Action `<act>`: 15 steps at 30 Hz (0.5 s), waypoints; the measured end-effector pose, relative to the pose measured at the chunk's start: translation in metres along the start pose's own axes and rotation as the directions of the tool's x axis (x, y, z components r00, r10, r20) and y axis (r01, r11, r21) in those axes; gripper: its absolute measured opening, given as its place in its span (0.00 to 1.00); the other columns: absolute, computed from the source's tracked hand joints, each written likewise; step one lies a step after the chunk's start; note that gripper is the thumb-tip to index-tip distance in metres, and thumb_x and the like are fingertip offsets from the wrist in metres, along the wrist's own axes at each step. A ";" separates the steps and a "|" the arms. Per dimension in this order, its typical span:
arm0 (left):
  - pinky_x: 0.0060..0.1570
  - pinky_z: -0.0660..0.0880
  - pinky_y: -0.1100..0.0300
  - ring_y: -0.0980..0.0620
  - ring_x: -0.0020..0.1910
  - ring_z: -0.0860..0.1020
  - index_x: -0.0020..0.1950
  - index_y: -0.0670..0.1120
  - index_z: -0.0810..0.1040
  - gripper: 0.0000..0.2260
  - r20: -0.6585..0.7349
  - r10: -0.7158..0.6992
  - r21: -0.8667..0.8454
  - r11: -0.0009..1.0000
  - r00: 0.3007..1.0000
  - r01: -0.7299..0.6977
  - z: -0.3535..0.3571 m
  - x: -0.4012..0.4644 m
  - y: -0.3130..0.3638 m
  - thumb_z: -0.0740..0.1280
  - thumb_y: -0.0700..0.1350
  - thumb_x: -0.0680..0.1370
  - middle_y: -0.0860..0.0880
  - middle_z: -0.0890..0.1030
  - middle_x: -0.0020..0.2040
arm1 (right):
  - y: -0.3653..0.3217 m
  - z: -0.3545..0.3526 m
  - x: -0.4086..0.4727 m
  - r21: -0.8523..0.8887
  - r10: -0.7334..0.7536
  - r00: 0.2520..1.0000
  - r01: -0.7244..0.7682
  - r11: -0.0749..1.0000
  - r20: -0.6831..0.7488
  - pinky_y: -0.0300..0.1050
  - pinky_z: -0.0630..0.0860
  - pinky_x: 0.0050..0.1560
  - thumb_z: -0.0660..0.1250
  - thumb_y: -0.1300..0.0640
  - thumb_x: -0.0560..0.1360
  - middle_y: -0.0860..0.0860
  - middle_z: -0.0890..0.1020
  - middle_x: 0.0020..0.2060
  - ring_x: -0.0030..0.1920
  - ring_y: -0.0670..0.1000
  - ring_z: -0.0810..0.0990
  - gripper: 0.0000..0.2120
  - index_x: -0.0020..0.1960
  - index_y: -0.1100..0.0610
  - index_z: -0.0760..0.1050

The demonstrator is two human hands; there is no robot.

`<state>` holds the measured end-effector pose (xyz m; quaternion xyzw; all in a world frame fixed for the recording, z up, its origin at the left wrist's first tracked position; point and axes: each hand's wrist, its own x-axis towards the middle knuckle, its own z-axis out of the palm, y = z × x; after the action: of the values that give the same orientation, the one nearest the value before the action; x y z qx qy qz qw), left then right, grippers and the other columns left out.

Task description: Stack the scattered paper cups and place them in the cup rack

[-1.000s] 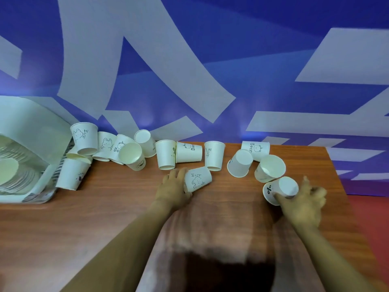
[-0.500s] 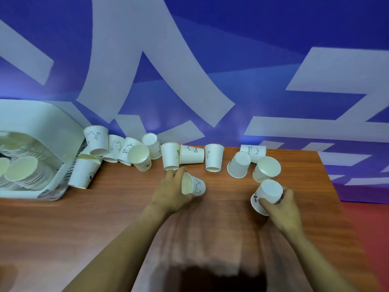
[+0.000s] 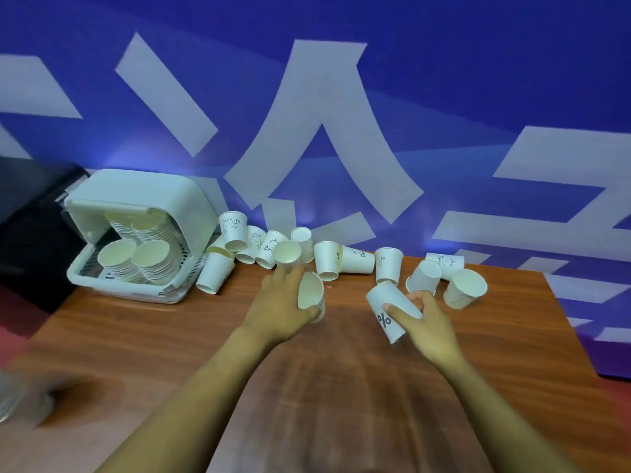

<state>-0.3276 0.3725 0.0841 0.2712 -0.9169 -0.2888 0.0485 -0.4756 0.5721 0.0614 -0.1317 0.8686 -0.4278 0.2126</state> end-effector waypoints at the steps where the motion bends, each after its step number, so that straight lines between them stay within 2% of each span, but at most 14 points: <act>1: 0.63 0.66 0.54 0.44 0.63 0.67 0.69 0.54 0.65 0.31 -0.009 0.003 0.009 1.000 1.000 -0.003 -0.006 -0.004 -0.005 0.63 0.59 0.67 0.49 0.68 0.66 | -0.005 0.005 -0.005 0.002 -0.002 1.000 0.002 1.000 -0.002 0.37 0.68 0.35 0.72 0.46 0.70 0.49 0.77 0.50 0.42 0.43 0.75 0.20 0.56 0.52 0.70; 5: 0.61 0.67 0.53 0.44 0.61 0.68 0.70 0.54 0.63 0.30 -0.010 0.035 0.017 0.999 0.999 -0.035 -0.022 -0.013 -0.025 0.68 0.56 0.70 0.50 0.68 0.67 | -0.021 0.020 -0.023 0.046 -0.027 0.998 0.029 0.999 -0.053 0.31 0.68 0.29 0.73 0.48 0.70 0.48 0.76 0.47 0.38 0.42 0.76 0.18 0.54 0.53 0.71; 8: 0.62 0.67 0.53 0.46 0.63 0.67 0.71 0.55 0.62 0.30 0.007 0.081 0.008 0.997 0.997 -0.081 -0.036 -0.021 -0.043 0.68 0.54 0.71 0.50 0.68 0.67 | -0.036 0.036 -0.031 0.062 -0.049 0.991 0.057 0.996 -0.126 0.33 0.67 0.32 0.73 0.51 0.70 0.49 0.74 0.52 0.45 0.46 0.75 0.19 0.56 0.51 0.69; 11: 0.60 0.69 0.52 0.46 0.63 0.68 0.71 0.56 0.62 0.30 0.019 0.103 -0.008 0.995 0.994 -0.103 -0.062 -0.029 -0.072 0.68 0.55 0.71 0.51 0.69 0.66 | -0.054 0.065 -0.039 0.093 -0.027 0.993 0.037 0.995 -0.114 0.39 0.71 0.37 0.73 0.54 0.68 0.55 0.73 0.59 0.54 0.53 0.74 0.27 0.63 0.51 0.65; 13: 0.61 0.68 0.52 0.46 0.64 0.68 0.71 0.56 0.63 0.31 0.010 0.102 -0.004 0.995 0.995 -0.102 -0.085 -0.033 -0.100 0.68 0.55 0.70 0.52 0.69 0.66 | -0.070 0.092 -0.048 0.080 -0.021 0.996 0.028 0.996 -0.090 0.40 0.70 0.38 0.71 0.51 0.65 0.56 0.71 0.59 0.55 0.55 0.73 0.33 0.67 0.52 0.63; 15: 0.62 0.68 0.52 0.45 0.65 0.68 0.70 0.56 0.63 0.30 -0.008 0.091 -0.004 0.996 0.996 -0.091 -0.107 -0.036 -0.130 0.69 0.55 0.70 0.51 0.69 0.66 | -0.089 0.123 -0.059 0.058 -0.041 0.996 0.045 0.997 -0.073 0.38 0.68 0.37 0.71 0.53 0.66 0.56 0.69 0.60 0.55 0.53 0.72 0.33 0.68 0.52 0.61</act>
<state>-0.2100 0.2482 0.1033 0.2300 -0.9275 -0.2871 0.0658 -0.3605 0.4588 0.0811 -0.1285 0.8595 -0.4625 0.1758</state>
